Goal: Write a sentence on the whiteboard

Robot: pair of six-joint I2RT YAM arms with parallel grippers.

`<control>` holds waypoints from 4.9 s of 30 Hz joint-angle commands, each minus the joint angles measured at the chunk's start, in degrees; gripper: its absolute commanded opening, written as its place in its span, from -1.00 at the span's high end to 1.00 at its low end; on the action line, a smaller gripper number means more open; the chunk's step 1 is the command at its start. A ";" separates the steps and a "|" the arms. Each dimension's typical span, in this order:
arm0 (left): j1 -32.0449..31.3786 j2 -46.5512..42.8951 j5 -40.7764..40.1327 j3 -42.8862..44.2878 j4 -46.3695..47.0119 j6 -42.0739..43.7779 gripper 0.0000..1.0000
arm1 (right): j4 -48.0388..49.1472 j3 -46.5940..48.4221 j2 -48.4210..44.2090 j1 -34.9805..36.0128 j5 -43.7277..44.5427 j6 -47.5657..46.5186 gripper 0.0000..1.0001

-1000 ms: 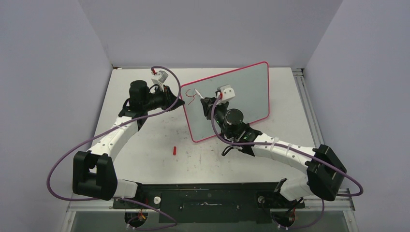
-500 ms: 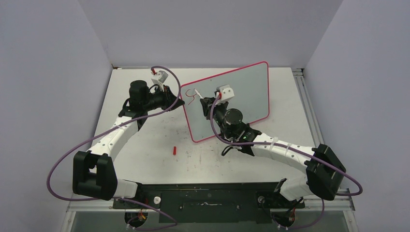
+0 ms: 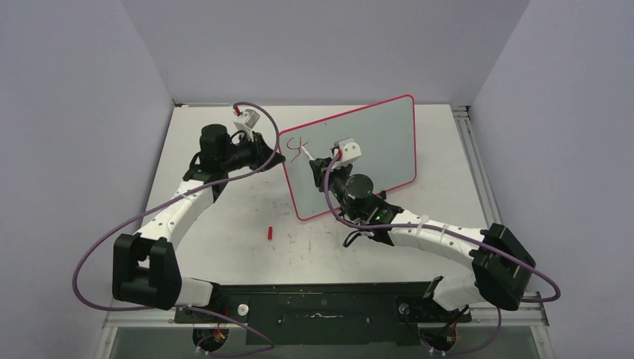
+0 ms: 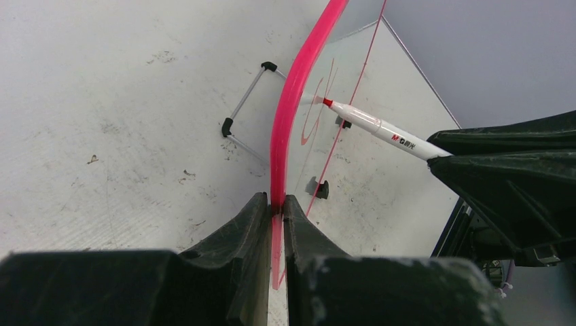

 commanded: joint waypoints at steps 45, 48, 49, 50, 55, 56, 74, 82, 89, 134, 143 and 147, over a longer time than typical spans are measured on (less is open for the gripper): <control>-0.21 -2.22 1.90 0.46 1.73 0.17 1.00 | -2.11 -1.04 -2.66 1.59 6.08 -0.36 0.89; -0.21 -2.49 1.78 0.44 1.70 0.35 1.00 | -2.33 -1.03 -2.74 1.58 6.20 -0.67 0.89; -0.21 -2.44 1.79 0.44 1.59 0.43 1.00 | -2.49 -0.91 -2.74 1.58 6.17 -0.78 0.89; -0.21 -2.35 1.75 0.46 1.57 0.44 1.00 | -2.61 -0.82 -2.75 1.62 6.19 -0.76 0.89; -0.27 -2.21 1.65 0.46 1.47 0.44 1.00 | -3.01 -0.42 -3.30 1.56 5.89 -1.20 0.89; -0.23 -2.26 1.55 0.46 1.37 0.50 1.00 | -3.08 -0.35 -3.56 1.62 5.72 -1.32 0.89; -0.28 -2.69 1.26 0.59 0.67 0.90 1.00 | -5.54 -0.32 -11.44 -3.60 -4.50 0.88 0.89; -0.24 -2.45 1.11 0.72 0.25 1.23 1.00 | -4.71 0.10 -9.07 -5.00 -6.62 1.11 0.89; -0.29 -2.33 1.12 0.81 0.26 1.23 1.00 | -3.92 0.20 -7.24 -5.10 -6.62 1.15 0.89; -0.29 -2.46 1.53 0.91 0.49 1.05 1.00 | -5.39 -3.09 -6.62 -4.56 -1.93 2.40 0.89; -0.37 -2.52 1.52 0.85 0.53 1.05 1.00 | -6.17 -4.72 -7.65 -3.91 -1.43 3.13 0.89; -0.37 -2.46 1.43 0.86 0.51 1.05 1.00 | -6.11 -4.72 -7.73 -3.71 -1.56 3.08 0.89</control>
